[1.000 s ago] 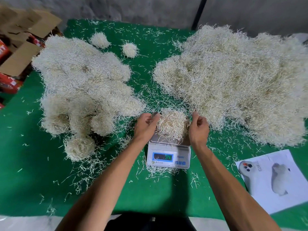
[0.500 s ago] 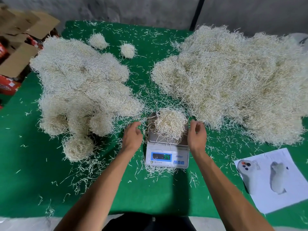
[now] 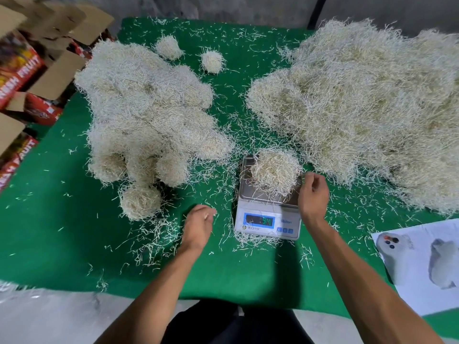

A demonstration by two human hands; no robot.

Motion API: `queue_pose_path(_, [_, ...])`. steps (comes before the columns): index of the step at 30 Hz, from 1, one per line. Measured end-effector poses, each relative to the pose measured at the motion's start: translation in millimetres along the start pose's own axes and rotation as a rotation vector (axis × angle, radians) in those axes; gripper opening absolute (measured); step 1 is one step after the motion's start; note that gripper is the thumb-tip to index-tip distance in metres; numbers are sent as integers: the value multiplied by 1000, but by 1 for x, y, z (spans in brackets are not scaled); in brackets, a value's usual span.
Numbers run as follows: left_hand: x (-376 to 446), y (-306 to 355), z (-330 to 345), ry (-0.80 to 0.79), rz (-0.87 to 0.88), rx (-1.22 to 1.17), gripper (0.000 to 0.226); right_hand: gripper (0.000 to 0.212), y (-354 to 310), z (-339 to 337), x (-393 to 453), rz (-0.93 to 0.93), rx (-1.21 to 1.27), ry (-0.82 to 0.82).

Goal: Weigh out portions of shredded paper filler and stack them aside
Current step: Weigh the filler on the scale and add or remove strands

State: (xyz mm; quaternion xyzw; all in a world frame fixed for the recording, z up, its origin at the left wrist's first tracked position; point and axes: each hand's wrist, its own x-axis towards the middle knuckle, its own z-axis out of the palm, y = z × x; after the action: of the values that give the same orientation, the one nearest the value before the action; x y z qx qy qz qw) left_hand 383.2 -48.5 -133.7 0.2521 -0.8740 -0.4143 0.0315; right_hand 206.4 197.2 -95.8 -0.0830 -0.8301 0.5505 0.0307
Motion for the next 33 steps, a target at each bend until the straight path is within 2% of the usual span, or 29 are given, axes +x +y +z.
queue_pose_path(3, [22, 44, -14, 86, -82, -254, 32, 27, -5, -7, 1, -23, 10, 5])
queue_pose_path(5, [40, 81, -24, 161, 5, -349, 39, 27, -8, -11, 2, -38, 37, 21])
queue_pose_path(7, [55, 119, -29, 180, 149, -380, 33, 26, -14, -14, 3, -46, 55, 26])
queue_pose_path(11, [71, 180, -13, 49, 316, -389, 26, 21, -18, -17, -4, -97, 55, 35])
queue_pose_path(15, [78, 202, 15, -63, 446, -282, 19, 18, -9, -18, -13, -78, 102, 28])
queue_pose_path(18, [80, 198, 25, -120, 456, -5, 32, 21, -2, -21, -17, -24, 149, 25])
queue_pose_path(19, [80, 195, 26, -138, 451, 21, 38, 20, -1, -23, -17, -16, 154, 29])
queue_pose_path(21, [80, 188, 22, -183, 386, -60, 52, 22, 0, -26, -17, 0, 172, 35])
queue_pose_path(24, [78, 176, 11, -217, 229, -315, 64, 29, 2, -29, -16, 17, 176, 39])
queue_pose_path(27, [72, 164, 5, -198, 212, -436, 65, 27, 0, -28, -17, 25, 164, 39])
queue_pose_path(33, [57, 137, 10, -178, 148, -478, 58, 25, 4, -24, -20, 39, 163, 42])
